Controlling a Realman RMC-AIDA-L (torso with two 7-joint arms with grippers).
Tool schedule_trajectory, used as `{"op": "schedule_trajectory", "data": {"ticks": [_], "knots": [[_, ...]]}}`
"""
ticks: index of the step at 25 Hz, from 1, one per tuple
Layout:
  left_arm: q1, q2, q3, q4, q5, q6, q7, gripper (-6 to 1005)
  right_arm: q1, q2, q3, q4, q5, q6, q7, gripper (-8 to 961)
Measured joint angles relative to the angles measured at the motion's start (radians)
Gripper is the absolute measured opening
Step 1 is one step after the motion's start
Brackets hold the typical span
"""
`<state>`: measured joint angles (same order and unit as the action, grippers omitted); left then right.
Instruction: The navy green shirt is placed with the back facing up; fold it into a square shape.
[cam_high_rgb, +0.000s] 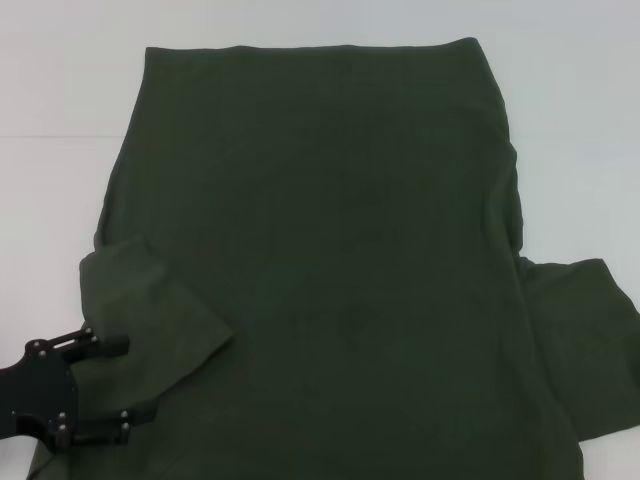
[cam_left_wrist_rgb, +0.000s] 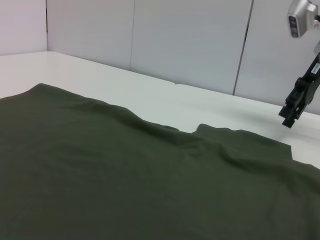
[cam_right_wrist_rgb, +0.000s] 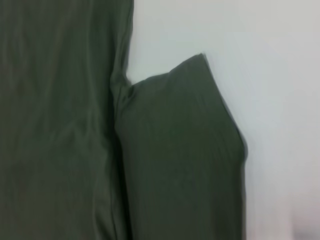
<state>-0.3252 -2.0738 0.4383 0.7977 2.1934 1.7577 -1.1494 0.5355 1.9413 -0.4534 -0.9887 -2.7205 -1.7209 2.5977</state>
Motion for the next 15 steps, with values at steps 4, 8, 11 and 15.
{"op": "schedule_trajectory", "data": {"ticks": [4,8,11,15], "knots": [[0.000,-0.003,-0.001,0.000,0.000,-0.005,0.000,887,0.012,0.000,-0.024,0.031,-0.001,0.044,0.006,884],[0.002,-0.006,-0.003,0.000,-0.001,-0.011,0.000,887,0.022,0.002,-0.025,0.052,0.003,0.073,0.004,882],[0.002,-0.006,-0.003,0.000,-0.001,-0.011,0.000,888,0.029,0.007,-0.030,0.066,0.006,0.097,-0.001,883],[0.001,-0.006,-0.003,0.000,-0.001,-0.012,0.000,888,0.034,0.013,-0.046,0.081,0.007,0.134,-0.003,884]]}}
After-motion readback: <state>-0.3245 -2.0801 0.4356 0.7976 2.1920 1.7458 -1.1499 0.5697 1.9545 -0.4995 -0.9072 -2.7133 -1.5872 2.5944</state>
